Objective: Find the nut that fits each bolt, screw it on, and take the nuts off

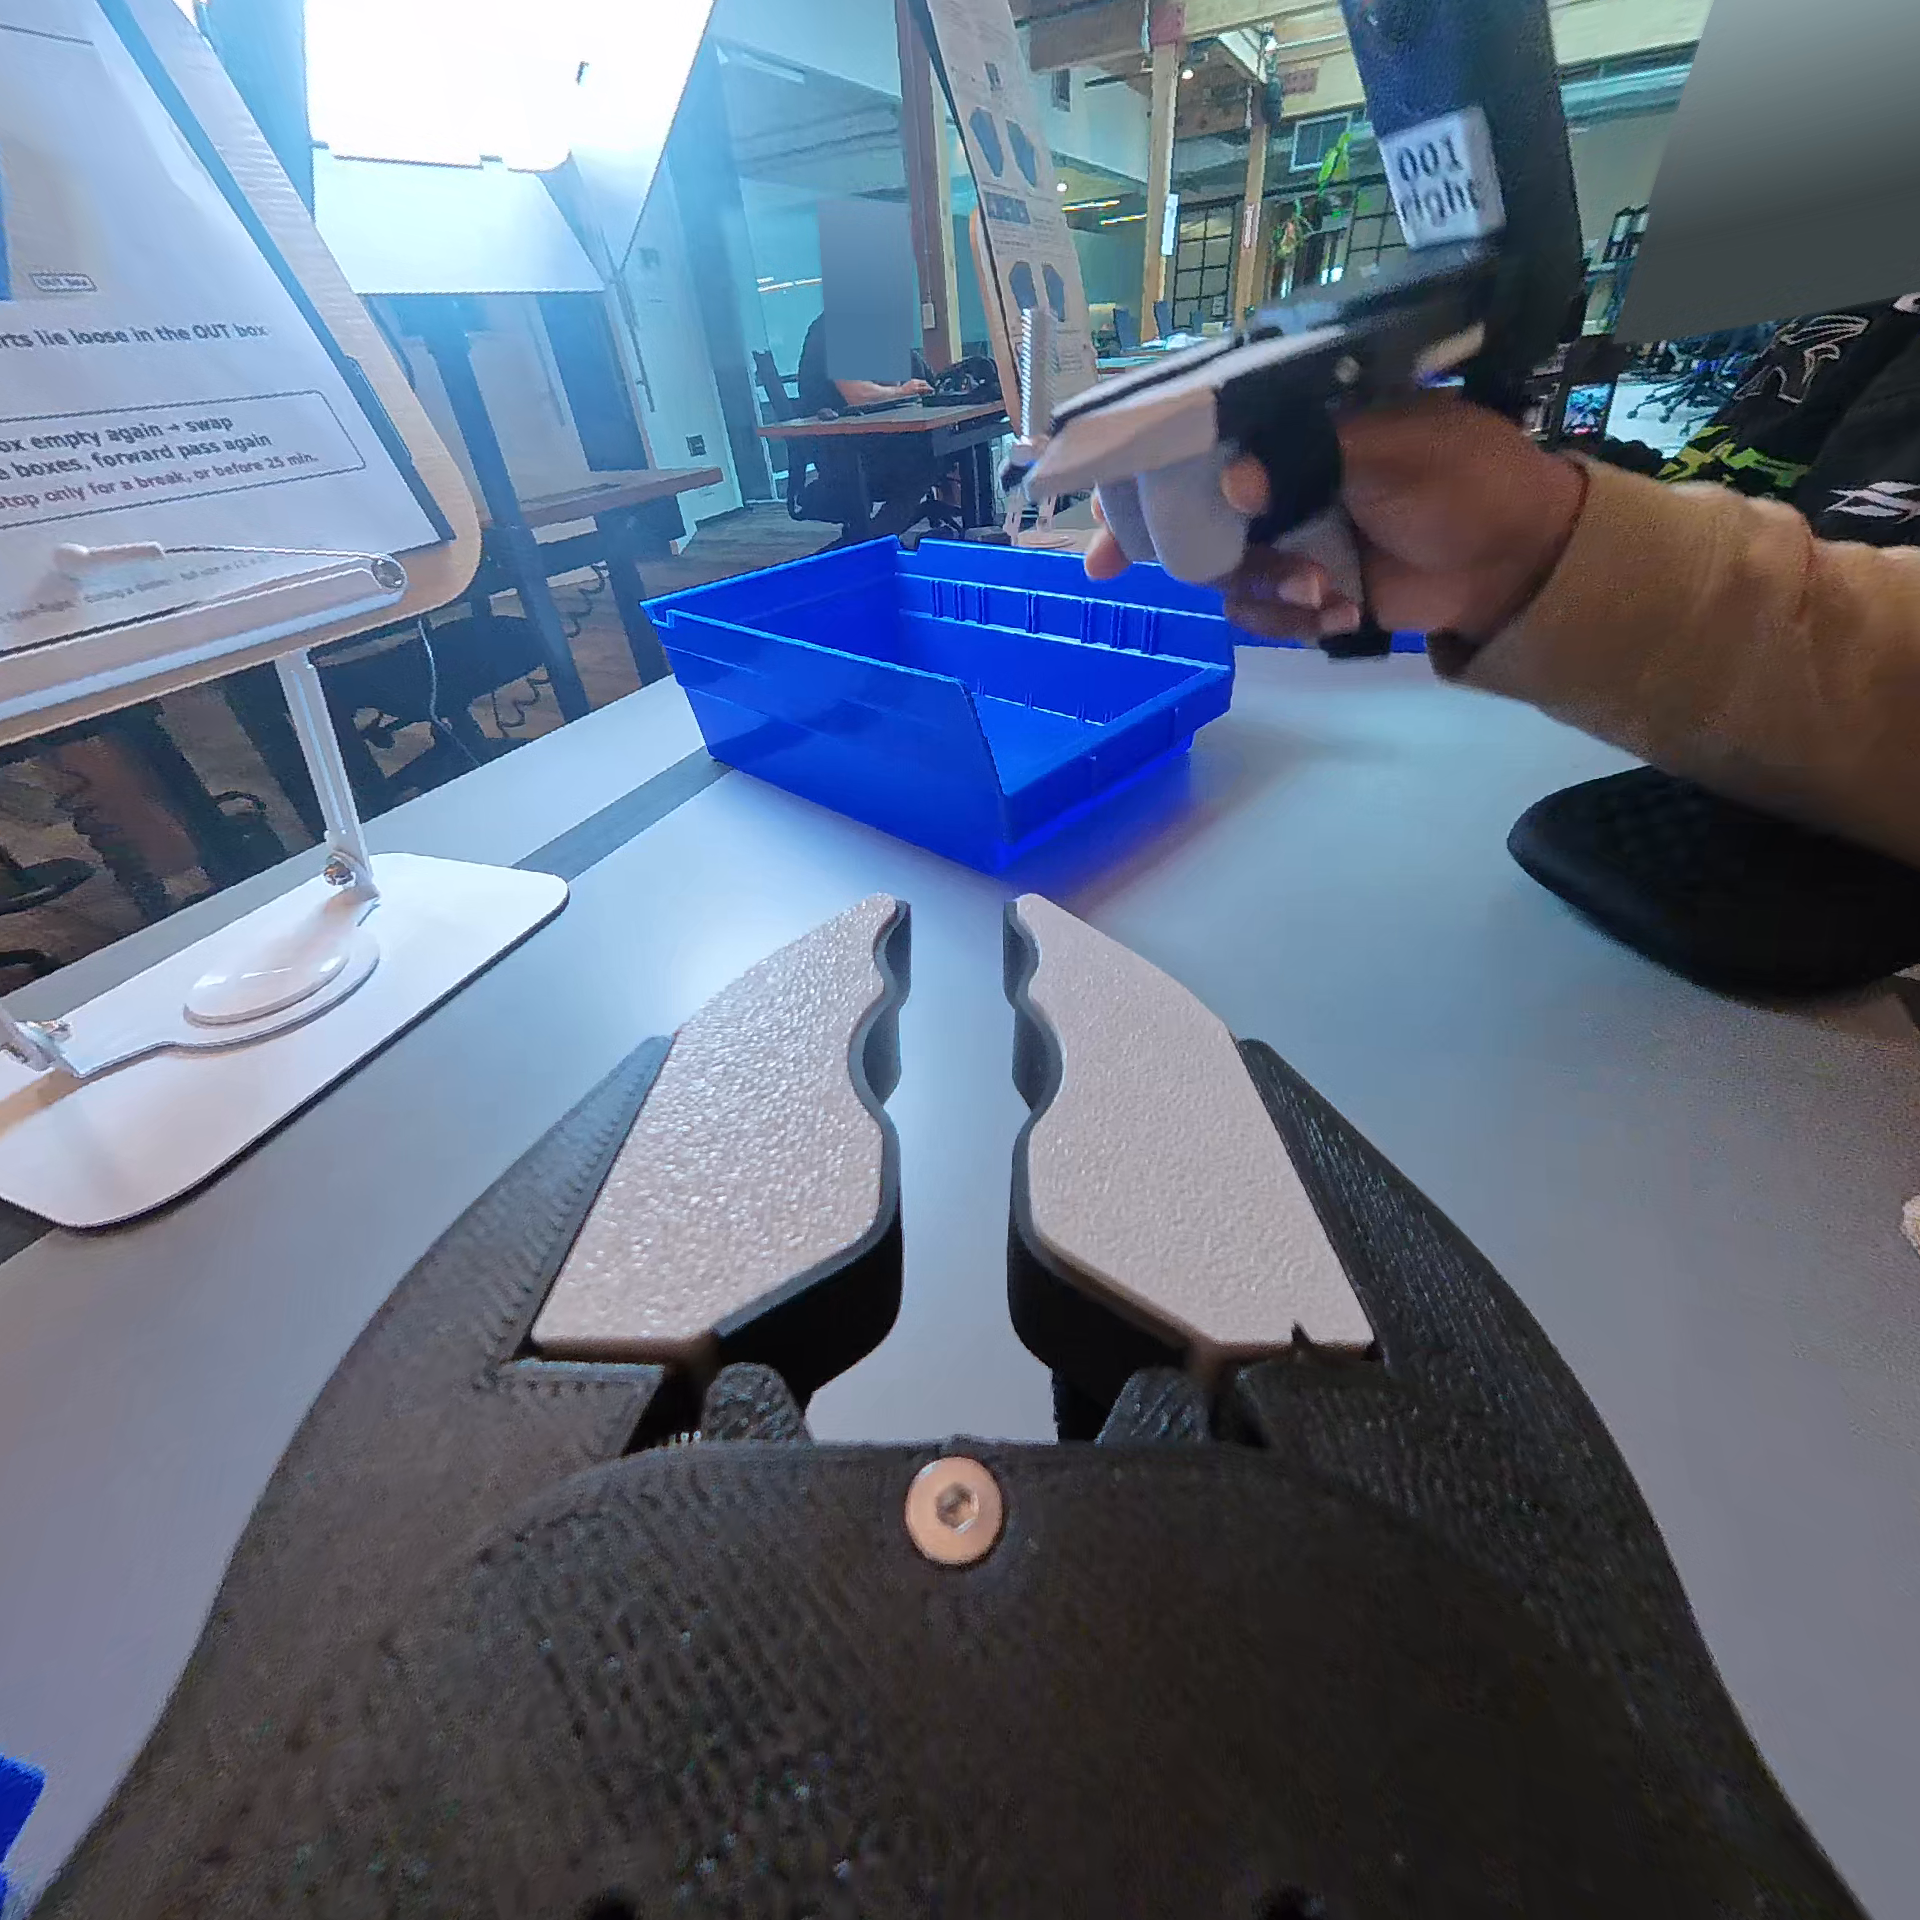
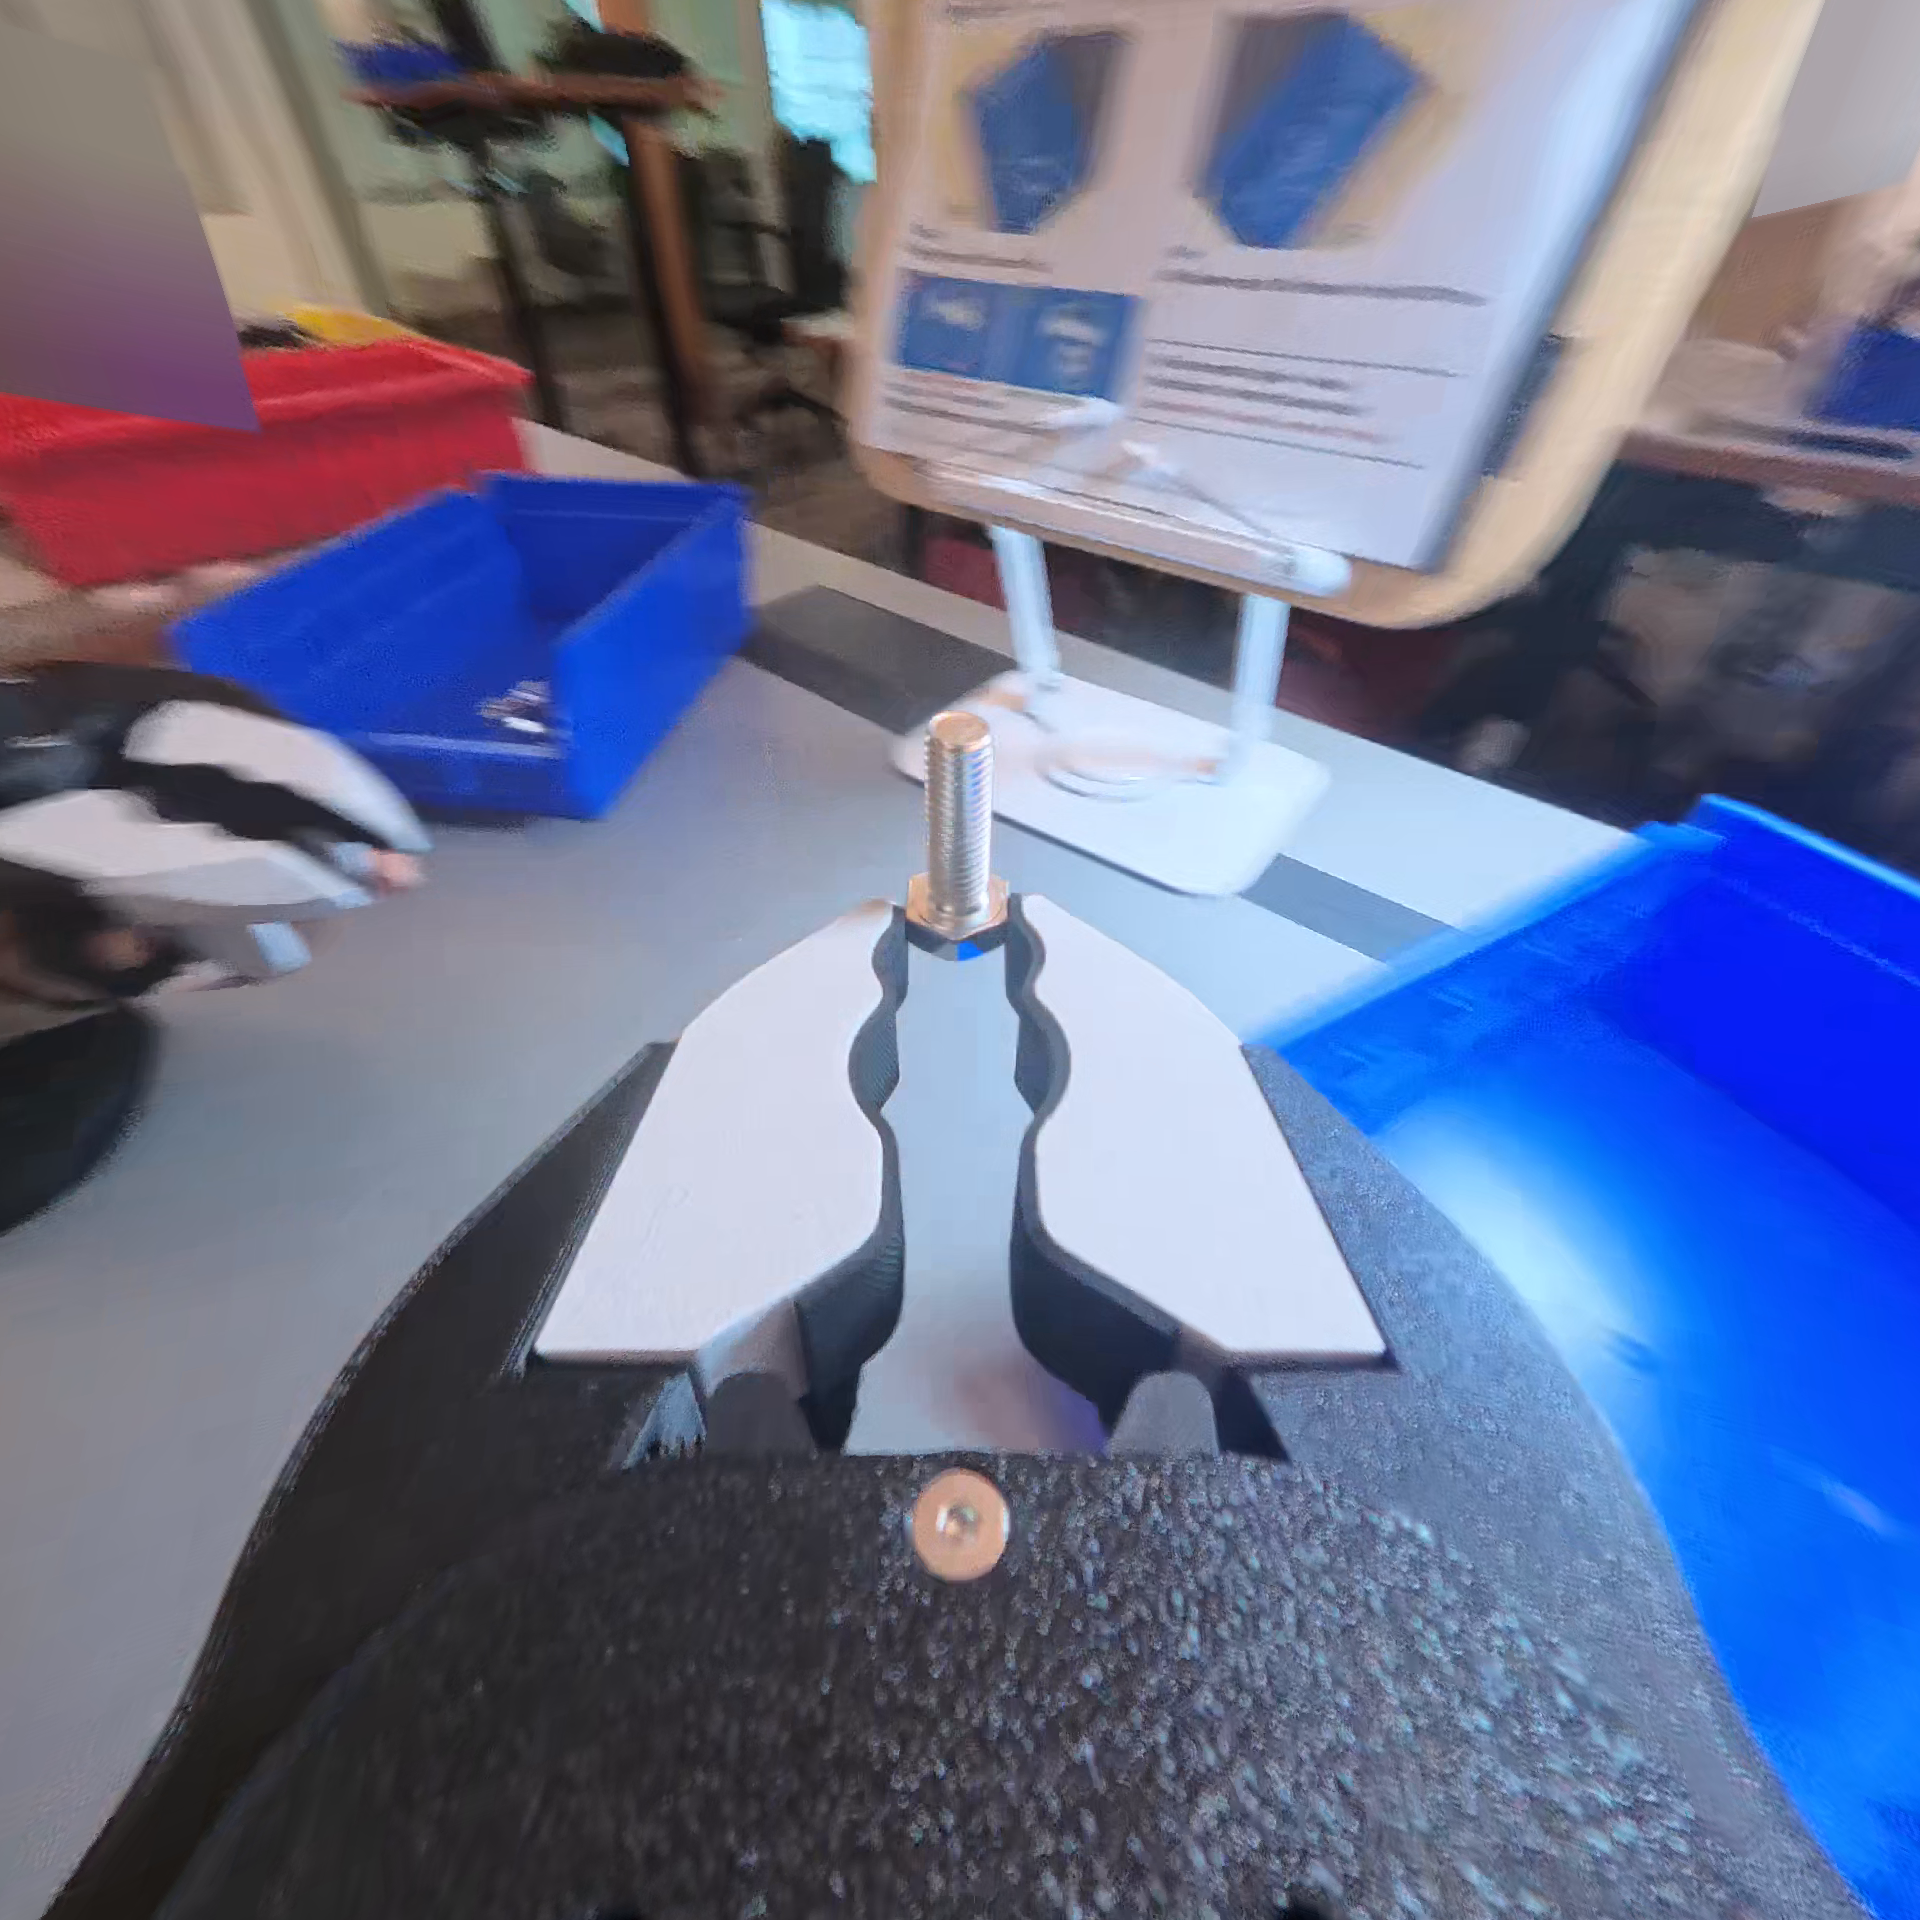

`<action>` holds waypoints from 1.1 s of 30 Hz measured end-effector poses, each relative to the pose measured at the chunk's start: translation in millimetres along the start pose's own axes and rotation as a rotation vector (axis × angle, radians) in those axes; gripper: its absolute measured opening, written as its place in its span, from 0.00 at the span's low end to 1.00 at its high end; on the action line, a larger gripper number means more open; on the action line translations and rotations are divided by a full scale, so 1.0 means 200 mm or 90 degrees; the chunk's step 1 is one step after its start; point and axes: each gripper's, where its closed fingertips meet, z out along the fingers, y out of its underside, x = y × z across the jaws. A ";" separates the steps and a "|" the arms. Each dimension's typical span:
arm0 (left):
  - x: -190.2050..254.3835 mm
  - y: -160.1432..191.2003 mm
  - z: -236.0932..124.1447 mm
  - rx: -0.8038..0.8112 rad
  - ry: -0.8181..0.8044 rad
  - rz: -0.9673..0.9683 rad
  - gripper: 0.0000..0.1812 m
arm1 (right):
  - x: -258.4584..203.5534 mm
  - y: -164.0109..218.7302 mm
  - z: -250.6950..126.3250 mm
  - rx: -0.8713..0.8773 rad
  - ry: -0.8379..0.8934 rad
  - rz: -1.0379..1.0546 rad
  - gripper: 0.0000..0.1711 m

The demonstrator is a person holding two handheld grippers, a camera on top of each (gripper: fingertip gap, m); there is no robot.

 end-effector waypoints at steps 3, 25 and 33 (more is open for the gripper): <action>0.01 0.00 0.00 -0.002 0.003 0.005 0.09 | 0.38 0.05 -0.07 -0.132 0.120 0.007 0.10; -0.08 -0.25 -0.21 0.088 -0.150 0.024 0.09 | 0.97 0.82 0.06 -0.646 0.193 0.117 0.15; -0.14 -0.41 -0.71 0.164 -0.318 0.036 0.09 | 0.74 0.31 0.05 -0.296 0.227 -0.028 0.16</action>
